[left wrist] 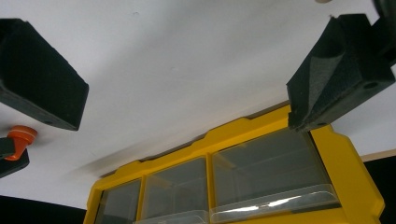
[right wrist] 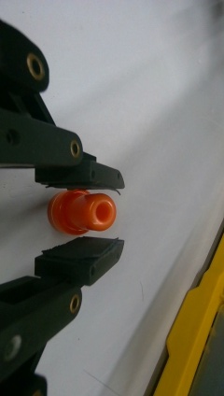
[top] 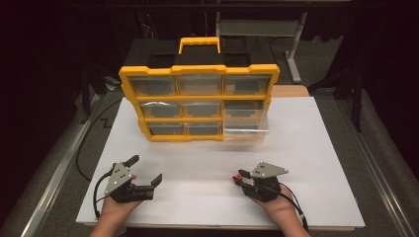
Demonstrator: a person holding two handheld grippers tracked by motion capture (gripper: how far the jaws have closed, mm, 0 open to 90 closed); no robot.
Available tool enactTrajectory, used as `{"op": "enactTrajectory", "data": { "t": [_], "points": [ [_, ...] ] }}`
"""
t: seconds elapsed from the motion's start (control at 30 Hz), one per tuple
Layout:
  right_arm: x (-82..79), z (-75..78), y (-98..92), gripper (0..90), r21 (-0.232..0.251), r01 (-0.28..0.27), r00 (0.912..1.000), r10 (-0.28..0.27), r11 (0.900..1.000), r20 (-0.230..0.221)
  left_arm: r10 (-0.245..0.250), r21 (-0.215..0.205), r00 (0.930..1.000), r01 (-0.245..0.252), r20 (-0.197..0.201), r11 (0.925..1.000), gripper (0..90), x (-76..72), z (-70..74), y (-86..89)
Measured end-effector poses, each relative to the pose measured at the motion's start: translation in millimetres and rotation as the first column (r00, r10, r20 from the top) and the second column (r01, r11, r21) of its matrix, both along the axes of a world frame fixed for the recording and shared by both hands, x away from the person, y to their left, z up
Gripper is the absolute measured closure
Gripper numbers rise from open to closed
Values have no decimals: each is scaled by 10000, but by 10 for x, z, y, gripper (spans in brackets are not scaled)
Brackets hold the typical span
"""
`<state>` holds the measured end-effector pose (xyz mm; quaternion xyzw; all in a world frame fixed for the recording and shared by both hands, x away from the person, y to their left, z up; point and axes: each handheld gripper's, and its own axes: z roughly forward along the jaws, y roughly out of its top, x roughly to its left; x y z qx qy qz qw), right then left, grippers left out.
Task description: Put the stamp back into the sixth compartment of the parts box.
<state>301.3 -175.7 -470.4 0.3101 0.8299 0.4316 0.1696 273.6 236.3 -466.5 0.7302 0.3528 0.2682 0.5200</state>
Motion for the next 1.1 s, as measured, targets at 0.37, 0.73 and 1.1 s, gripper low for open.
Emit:
{"op": "enactTrajectory", "data": {
  "t": [0.37,0.73,1.1],
  "points": [
    [-19,7,8,727,-340,-3,9995,14,9994,321,5,-51,10000,-4,59,10000,5,-2,1,-1],
    [-26,28,0,731,-377,11,9992,4,9993,392,-30,-96,9999,31,109,9999,4,-3,3,3],
    [4,66,-137,731,-300,373,9985,-361,9989,407,83,-400,9999,-80,85,9992,5,5,9,38]
  ]
}}
